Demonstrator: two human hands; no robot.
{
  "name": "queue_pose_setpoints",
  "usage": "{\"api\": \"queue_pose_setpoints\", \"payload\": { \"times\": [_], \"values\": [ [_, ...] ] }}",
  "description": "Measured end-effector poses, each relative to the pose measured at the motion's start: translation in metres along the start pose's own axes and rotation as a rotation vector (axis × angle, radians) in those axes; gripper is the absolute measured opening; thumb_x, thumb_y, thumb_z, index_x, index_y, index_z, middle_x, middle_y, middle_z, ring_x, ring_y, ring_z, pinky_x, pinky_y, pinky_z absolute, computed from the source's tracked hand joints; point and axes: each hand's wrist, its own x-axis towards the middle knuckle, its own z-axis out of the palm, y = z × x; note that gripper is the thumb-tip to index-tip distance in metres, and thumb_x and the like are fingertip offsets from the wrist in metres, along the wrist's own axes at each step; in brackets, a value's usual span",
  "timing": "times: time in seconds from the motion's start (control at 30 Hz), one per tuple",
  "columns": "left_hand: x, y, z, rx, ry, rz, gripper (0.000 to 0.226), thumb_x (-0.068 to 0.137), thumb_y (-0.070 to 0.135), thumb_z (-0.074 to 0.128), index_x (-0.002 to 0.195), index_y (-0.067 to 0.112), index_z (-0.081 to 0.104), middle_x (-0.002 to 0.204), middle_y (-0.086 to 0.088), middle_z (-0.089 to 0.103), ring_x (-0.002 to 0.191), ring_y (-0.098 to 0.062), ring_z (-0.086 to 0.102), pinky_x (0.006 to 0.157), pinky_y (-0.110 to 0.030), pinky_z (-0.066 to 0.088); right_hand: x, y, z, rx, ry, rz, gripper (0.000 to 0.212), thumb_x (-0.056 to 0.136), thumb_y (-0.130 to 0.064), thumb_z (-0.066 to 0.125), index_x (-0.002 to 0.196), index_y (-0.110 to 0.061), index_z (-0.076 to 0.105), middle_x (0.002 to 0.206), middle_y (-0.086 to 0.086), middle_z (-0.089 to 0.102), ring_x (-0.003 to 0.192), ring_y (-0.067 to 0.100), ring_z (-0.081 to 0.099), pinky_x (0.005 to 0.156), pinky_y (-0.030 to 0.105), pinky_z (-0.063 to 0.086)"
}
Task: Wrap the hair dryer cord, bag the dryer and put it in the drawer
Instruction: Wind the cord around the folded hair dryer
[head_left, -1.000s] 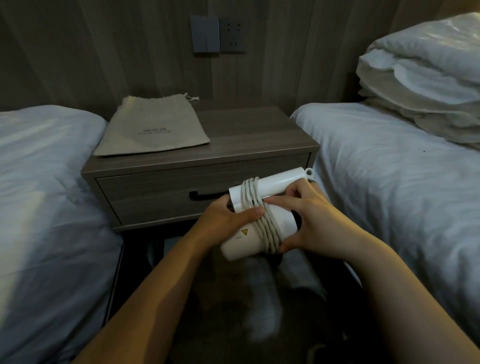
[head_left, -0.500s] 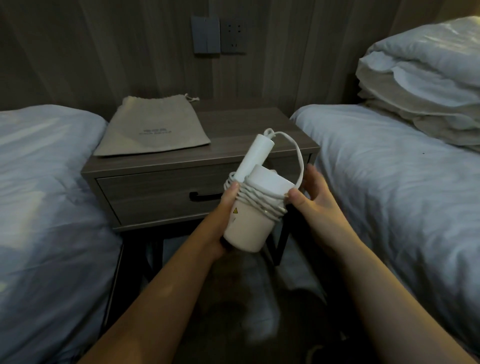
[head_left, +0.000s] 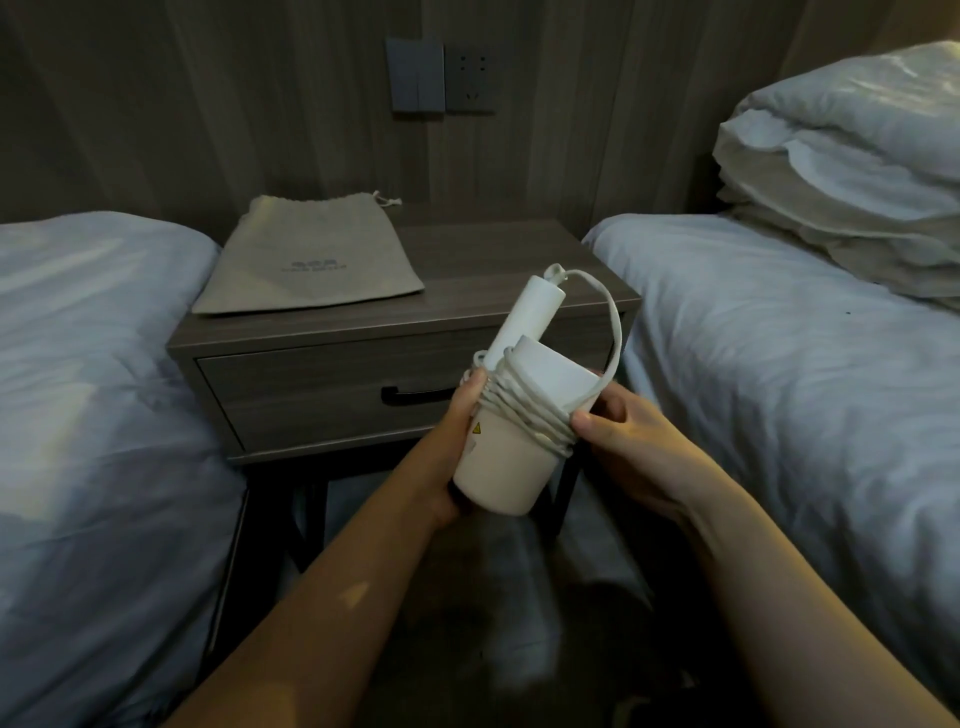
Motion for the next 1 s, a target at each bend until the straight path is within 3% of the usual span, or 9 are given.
{"api": "queue_pose_setpoints", "payload": {
  "times": [0.13,0.23,0.33,0.4,0.5,0.6,0.83,0.93,1.0],
  "values": [
    [-0.002,-0.001,0.002,0.083,-0.015,0.01,0.04,0.083,0.059,0.041,0.056,0.05,0.069,0.072,0.004,0.075,0.067,-0.013,0.072,0.058,-0.029,0.057,-0.001,-0.001,-0.006,-0.062,-0.011,0.062,0.088,0.054,-0.046,0.086,0.13,-0.018,0.052,0.129,0.002,0.062,0.122,0.019,0.056,0.104,0.036,0.042],
    [-0.005,-0.001,0.0,0.179,0.065,0.044,0.036,0.064,0.061,0.056,0.077,0.033,0.074,0.082,-0.002,0.076,0.077,-0.018,0.071,0.068,-0.032,0.055,-0.001,0.004,-0.005,-0.056,-0.015,0.066,0.078,0.058,-0.046,0.082,0.127,-0.018,0.055,0.125,0.002,0.065,0.119,0.018,0.058,0.104,0.037,0.043],
    [-0.006,-0.001,0.005,0.301,0.161,0.117,0.033,0.075,0.052,0.061,0.096,0.027,0.064,0.097,-0.002,0.072,0.086,-0.015,0.068,0.066,-0.028,0.053,-0.003,0.006,0.006,0.272,0.03,0.076,0.05,0.067,-0.043,0.077,0.109,-0.018,0.07,0.113,0.006,0.072,0.108,0.019,0.065,0.083,0.027,0.054],
    [-0.008,0.001,0.008,0.328,0.215,0.2,0.023,0.078,0.043,0.064,0.098,0.033,0.06,0.1,0.003,0.069,0.082,-0.008,0.067,0.058,-0.021,0.052,-0.002,0.002,0.011,0.39,0.122,0.077,0.037,0.072,-0.039,0.069,0.101,-0.018,0.074,0.108,0.01,0.073,0.101,0.02,0.068,0.077,0.029,0.057],
    [-0.011,0.004,0.007,0.359,0.259,0.31,0.021,0.075,0.036,0.07,0.091,0.04,0.057,0.091,0.014,0.065,0.072,0.002,0.066,0.049,-0.01,0.048,0.001,-0.004,0.021,0.41,0.3,0.093,0.059,0.071,-0.031,0.068,0.125,-0.01,0.058,0.121,0.018,0.065,0.11,0.029,0.063,0.095,0.044,0.051],
    [-0.014,0.006,0.006,0.417,0.278,0.336,0.028,0.072,0.038,0.071,0.093,0.043,0.053,0.091,0.017,0.061,0.078,0.002,0.062,0.048,-0.007,0.045,0.0,-0.003,0.032,0.4,0.295,0.077,0.069,0.07,-0.022,0.069,0.133,-0.005,0.047,0.125,0.022,0.061,0.115,0.034,0.059,0.1,0.049,0.046],
    [-0.018,0.008,0.003,0.599,0.258,0.345,0.056,0.053,0.053,0.075,0.103,0.045,0.051,0.096,0.02,0.065,0.08,0.009,0.063,0.058,-0.01,0.048,-0.006,0.003,0.022,0.23,0.238,0.296,0.055,0.059,-0.031,0.077,0.109,-0.012,0.061,0.094,0.007,0.076,0.079,0.014,0.073,0.058,0.024,0.056],
    [-0.02,0.014,0.002,0.696,0.244,0.332,0.054,0.051,0.057,0.074,0.098,0.049,0.049,0.096,0.022,0.062,0.084,0.008,0.061,0.062,-0.013,0.046,-0.01,0.002,0.02,0.141,0.146,0.293,0.043,0.068,-0.037,0.069,0.106,-0.016,0.063,0.092,0.0,0.077,0.085,0.011,0.072,0.063,0.019,0.056],
    [-0.021,0.022,0.0,0.762,0.246,0.322,0.056,0.045,0.06,0.072,0.095,0.052,0.047,0.096,0.022,0.06,0.087,0.005,0.058,0.064,-0.017,0.044,-0.008,-0.001,0.017,0.082,0.228,0.21,0.058,0.076,-0.037,0.066,0.127,-0.012,0.051,0.111,0.003,0.072,0.098,0.015,0.069,0.077,0.024,0.056]
  ]
}}
